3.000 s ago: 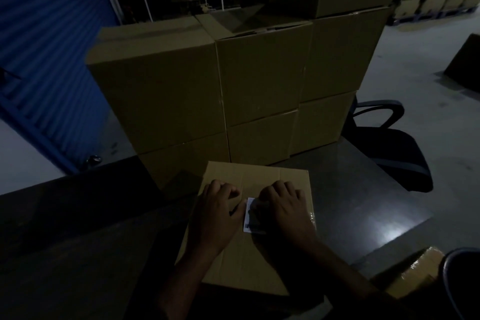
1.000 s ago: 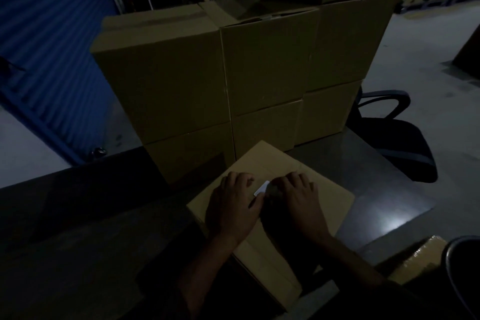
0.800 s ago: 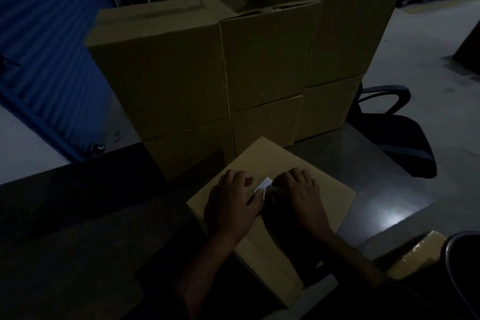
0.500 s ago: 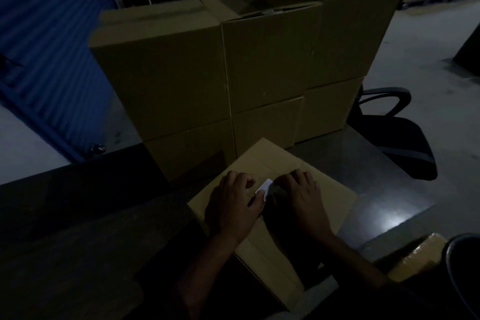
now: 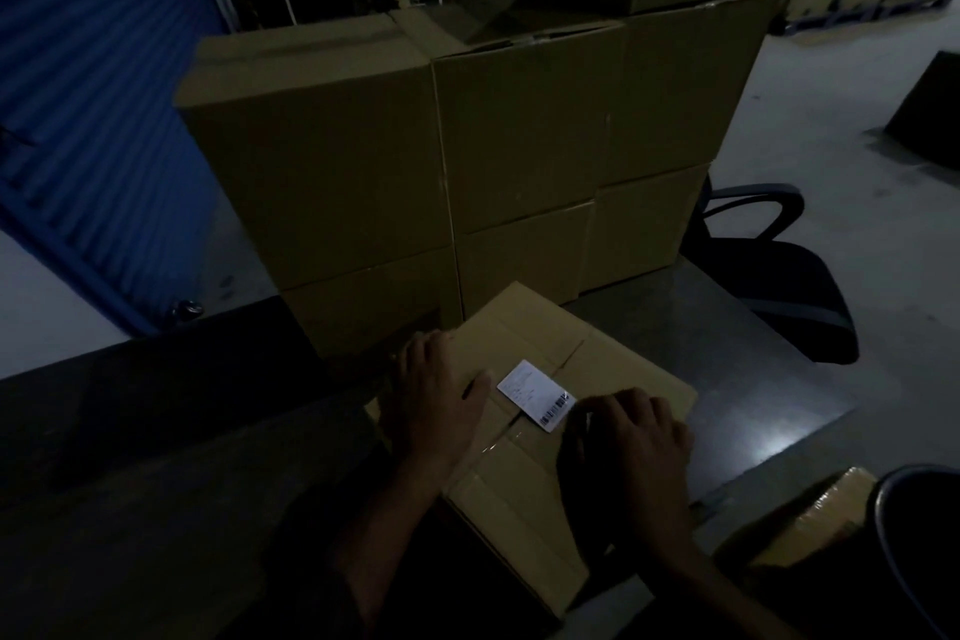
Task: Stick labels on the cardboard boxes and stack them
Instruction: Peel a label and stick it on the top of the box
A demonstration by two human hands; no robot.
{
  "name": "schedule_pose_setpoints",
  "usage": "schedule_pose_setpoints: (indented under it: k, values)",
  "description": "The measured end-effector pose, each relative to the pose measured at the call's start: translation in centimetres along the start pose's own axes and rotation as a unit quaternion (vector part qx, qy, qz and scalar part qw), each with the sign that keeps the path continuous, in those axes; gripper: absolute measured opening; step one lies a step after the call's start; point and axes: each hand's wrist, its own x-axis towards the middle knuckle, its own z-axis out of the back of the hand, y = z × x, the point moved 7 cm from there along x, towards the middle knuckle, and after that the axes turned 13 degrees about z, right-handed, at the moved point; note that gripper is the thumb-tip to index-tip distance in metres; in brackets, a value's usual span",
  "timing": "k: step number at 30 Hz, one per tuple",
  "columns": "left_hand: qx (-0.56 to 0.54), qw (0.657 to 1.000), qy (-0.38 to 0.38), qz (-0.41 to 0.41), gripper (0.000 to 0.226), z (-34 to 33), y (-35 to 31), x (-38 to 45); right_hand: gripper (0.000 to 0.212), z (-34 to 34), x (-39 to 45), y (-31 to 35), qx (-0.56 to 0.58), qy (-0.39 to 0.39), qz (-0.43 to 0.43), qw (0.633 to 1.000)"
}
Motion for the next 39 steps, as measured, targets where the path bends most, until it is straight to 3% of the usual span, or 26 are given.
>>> schedule_pose_setpoints:
  k: [4,9,15,17,19,22,24,30,39]
  values:
    - [-0.024,0.999,0.03,0.031,0.071,0.5,1.2,0.8,0.026,-0.5,-0.3,0.5,0.01,-0.011,0.031,0.999]
    - [-0.023,0.993,0.008,0.119,0.08,2.2,3.7,-0.6,0.034,-2.2,4.4,-0.9,0.047,0.026,0.129,0.99]
    - [-0.053,0.987,0.012,0.152,0.092,3.2,5.6,-4.0,0.045,-4.8,10.1,-2.3,0.052,0.143,0.252,0.956]
    - [-0.034,0.991,-0.012,0.127,0.087,3.8,4.6,-4.4,0.043,-5.4,10.8,-2.2,0.035,0.158,0.252,0.954]
    - [-0.029,0.998,-0.034,0.049,0.077,4.0,2.6,-4.3,0.039,-4.8,10.5,-1.3,0.044,0.137,0.237,0.961]
    - [-0.063,0.996,0.01,-0.059,0.062,2.9,-0.8,-3.4,0.039,-3.0,7.9,0.5,0.069,0.055,0.182,0.979]
    - [-0.057,0.993,0.042,-0.091,0.052,1.8,-2.1,-2.5,0.036,-2.7,6.0,1.5,0.021,0.039,0.171,0.984]
    - [0.027,0.989,0.026,-0.144,0.057,-0.4,-2.1,-1.9,0.045,-3.9,5.8,1.7,0.001,0.075,0.177,0.981]
    - [0.033,0.988,0.025,-0.149,0.054,-0.7,-1.8,-1.8,0.051,-3.3,5.5,2.5,-0.015,0.068,0.199,0.978]
